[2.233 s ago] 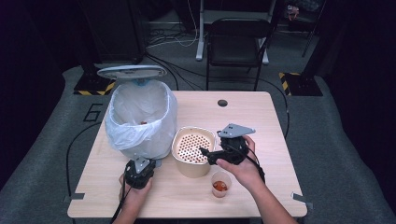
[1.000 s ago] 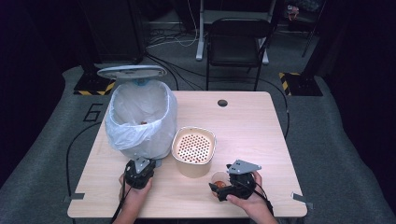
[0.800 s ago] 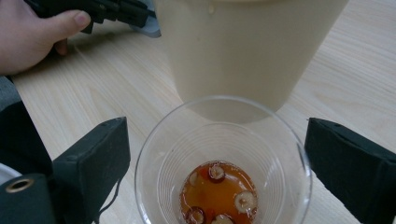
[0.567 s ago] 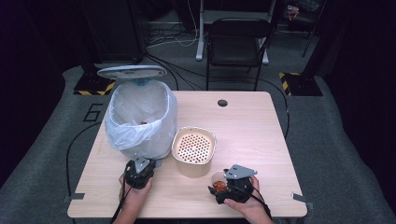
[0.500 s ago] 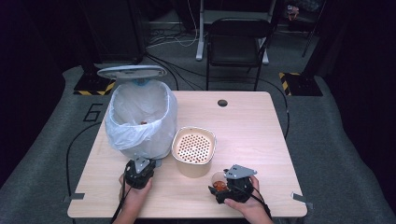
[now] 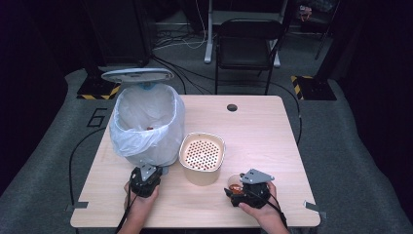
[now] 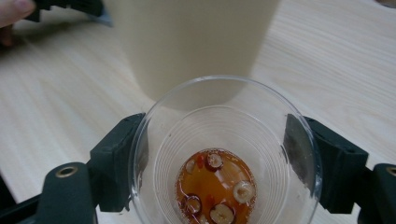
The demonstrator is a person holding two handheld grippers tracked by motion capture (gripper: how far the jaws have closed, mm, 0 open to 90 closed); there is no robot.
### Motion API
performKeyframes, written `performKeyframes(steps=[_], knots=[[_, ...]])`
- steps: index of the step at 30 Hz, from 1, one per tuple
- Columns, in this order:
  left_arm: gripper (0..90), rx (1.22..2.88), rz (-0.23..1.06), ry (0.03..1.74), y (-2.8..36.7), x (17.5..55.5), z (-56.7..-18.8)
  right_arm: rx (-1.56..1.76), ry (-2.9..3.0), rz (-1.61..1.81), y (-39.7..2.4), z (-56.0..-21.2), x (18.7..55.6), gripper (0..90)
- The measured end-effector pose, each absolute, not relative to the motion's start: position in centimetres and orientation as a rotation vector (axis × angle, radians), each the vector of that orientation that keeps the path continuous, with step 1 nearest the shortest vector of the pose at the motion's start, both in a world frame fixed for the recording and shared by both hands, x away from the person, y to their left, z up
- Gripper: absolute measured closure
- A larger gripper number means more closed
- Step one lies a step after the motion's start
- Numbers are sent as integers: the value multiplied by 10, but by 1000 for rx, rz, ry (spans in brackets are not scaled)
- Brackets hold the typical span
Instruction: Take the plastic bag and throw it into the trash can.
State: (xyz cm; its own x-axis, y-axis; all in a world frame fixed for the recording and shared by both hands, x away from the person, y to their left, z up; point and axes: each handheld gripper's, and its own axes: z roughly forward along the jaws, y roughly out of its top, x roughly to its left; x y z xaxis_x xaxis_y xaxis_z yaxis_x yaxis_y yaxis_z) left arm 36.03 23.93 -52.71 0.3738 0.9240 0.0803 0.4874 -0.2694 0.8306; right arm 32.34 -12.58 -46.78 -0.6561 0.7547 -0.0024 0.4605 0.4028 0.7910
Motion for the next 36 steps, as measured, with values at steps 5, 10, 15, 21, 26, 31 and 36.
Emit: performKeyframes(steps=[5,10,15,21,26,31,36], knots=[[768,1897,752,1221,239,360,-527,1108,2232,1122,-147,-464,331,223],[769,1900,749,1221,239,360,-527,1179,2168,1093,-167,-463,338,223],[768,1900,745,1223,239,360,-527,1238,2112,1074,-184,-462,342,222],[768,1899,747,1221,239,360,-527,1287,2076,1054,-196,-467,348,220],[768,1896,746,1224,239,360,-527,1301,2077,1043,-200,-471,351,213],[769,1899,748,1221,239,360,-527,1323,2070,1060,-202,-472,352,199],[768,1898,748,1221,239,360,-527,1329,2026,1065,-203,-470,352,126]])
